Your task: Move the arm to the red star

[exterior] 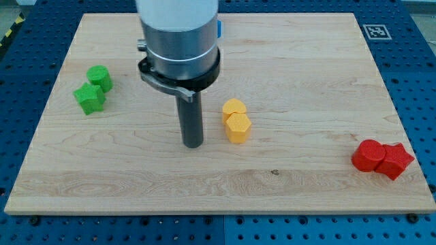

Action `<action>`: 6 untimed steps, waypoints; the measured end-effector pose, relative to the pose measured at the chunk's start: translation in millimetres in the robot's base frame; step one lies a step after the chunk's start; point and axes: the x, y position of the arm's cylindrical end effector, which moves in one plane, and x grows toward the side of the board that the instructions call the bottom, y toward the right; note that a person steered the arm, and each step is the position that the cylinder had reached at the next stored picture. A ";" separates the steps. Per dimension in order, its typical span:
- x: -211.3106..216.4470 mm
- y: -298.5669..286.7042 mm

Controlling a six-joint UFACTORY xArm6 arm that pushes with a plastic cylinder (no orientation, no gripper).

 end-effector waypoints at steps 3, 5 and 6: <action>60.7 103.7; 90.6 280.1; 97.5 306.9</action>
